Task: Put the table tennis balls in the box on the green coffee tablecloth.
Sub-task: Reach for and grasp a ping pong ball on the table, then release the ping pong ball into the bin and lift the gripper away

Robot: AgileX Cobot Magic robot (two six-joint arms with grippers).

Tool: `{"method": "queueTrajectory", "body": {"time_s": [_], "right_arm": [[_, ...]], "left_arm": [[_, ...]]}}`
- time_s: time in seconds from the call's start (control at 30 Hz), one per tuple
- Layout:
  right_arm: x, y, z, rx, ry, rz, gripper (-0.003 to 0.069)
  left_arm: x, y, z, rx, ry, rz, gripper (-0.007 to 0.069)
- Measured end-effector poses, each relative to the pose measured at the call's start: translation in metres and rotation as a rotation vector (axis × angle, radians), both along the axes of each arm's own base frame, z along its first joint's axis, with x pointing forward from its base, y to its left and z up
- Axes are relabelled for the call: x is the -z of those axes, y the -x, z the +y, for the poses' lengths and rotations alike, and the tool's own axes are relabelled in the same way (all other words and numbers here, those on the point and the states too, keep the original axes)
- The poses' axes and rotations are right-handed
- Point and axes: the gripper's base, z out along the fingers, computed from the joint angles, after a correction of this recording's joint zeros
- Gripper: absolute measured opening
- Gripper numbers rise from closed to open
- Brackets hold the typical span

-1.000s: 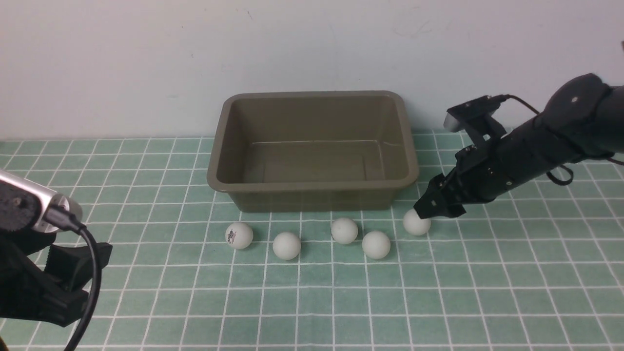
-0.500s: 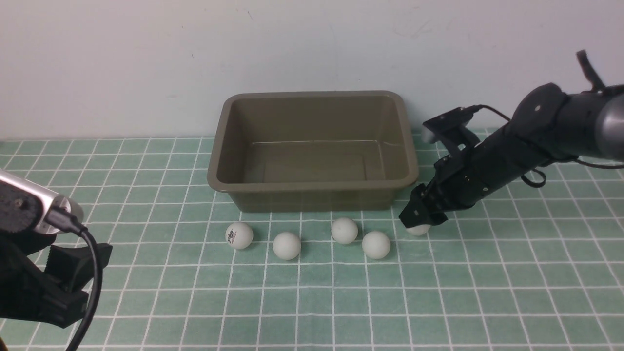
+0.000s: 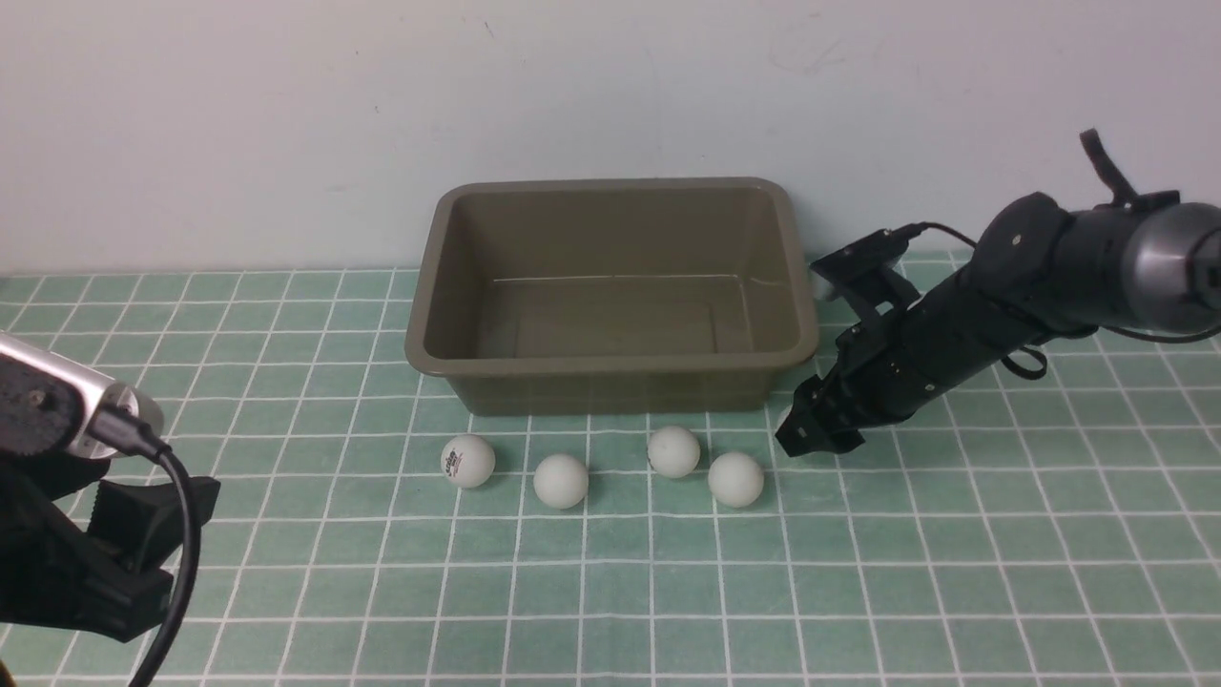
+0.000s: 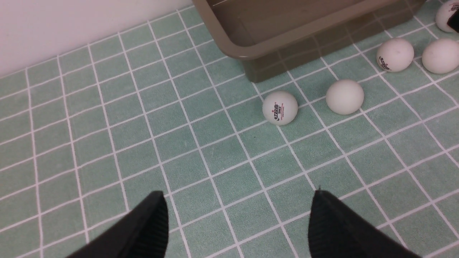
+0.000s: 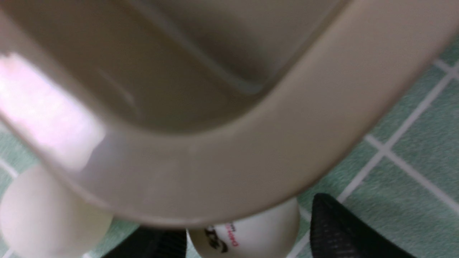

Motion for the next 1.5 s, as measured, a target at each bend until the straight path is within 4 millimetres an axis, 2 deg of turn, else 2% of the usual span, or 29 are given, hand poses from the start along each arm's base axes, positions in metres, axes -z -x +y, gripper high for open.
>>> {"method": "queueTrajectory", "body": {"time_s": [0.03,0.1,0.27,0.43,0.53,0.57,0.6,0.63,0.67,0.8,0.93,1.07,1.23,1.33,1.47,1.5], "right_arm": [[0.000,0.000,0.000,0.004,0.000,-0.001,0.0427],[-0.001,-0.003,-0.001,0.031,-0.003,-0.016,0.0360],[-0.002,-0.002,-0.002,0.019,0.017,-0.023,0.0357],[-0.017,0.004,-0.010,-0.012,0.081,-0.011,0.0357],[-0.043,0.011,-0.027,0.003,0.128,-0.006,0.0357],[-0.045,0.012,-0.028,0.004,0.129,-0.007,0.0357],[-0.059,0.015,-0.034,0.013,0.130,-0.024,0.0357],[-0.059,0.015,-0.034,0.014,0.130,-0.023,0.0357],[-0.068,0.017,-0.036,0.015,0.126,-0.041,0.0357],[-0.100,0.022,-0.031,0.021,0.021,-0.127,0.0357],[-0.117,0.008,-0.016,0.040,-0.161,-0.159,0.0357],[-0.118,-0.019,-0.002,0.009,-0.258,-0.137,0.0357],[-0.104,-0.048,0.015,-0.014,-0.270,-0.057,0.0357],[-0.097,-0.058,0.013,0.013,-0.217,-0.032,0.0357],[-0.099,-0.061,0.011,0.039,-0.184,-0.024,0.0360],[-0.100,-0.061,0.011,0.048,-0.187,-0.018,0.0390]], "left_arm": [[0.000,0.000,0.000,0.000,0.000,0.000,0.0471],[0.000,0.000,0.000,0.000,0.000,0.000,0.0471],[0.000,0.000,0.000,0.000,0.000,0.000,0.0471],[0.000,0.000,0.000,0.000,0.000,0.000,0.0471],[0.000,0.000,0.000,0.000,0.000,0.000,0.0471],[0.000,0.000,0.000,0.000,0.000,0.000,0.0471],[0.000,0.000,0.000,0.000,0.000,0.000,0.0471],[0.000,0.000,0.000,0.000,0.000,0.000,0.0471],[0.000,0.000,0.000,0.000,0.000,0.000,0.0471],[0.000,0.000,0.000,0.000,0.000,0.000,0.0471],[0.000,0.000,0.000,0.000,0.004,0.000,0.0471],[0.000,0.000,-0.001,-0.001,0.012,-0.001,0.0471],[0.000,0.000,-0.001,-0.001,0.012,-0.001,0.0471],[0.000,0.000,-0.001,-0.001,0.012,-0.001,0.0471],[0.000,0.000,-0.001,-0.001,0.012,-0.001,0.0471],[0.000,0.000,-0.001,-0.001,0.012,-0.001,0.0471]]}}
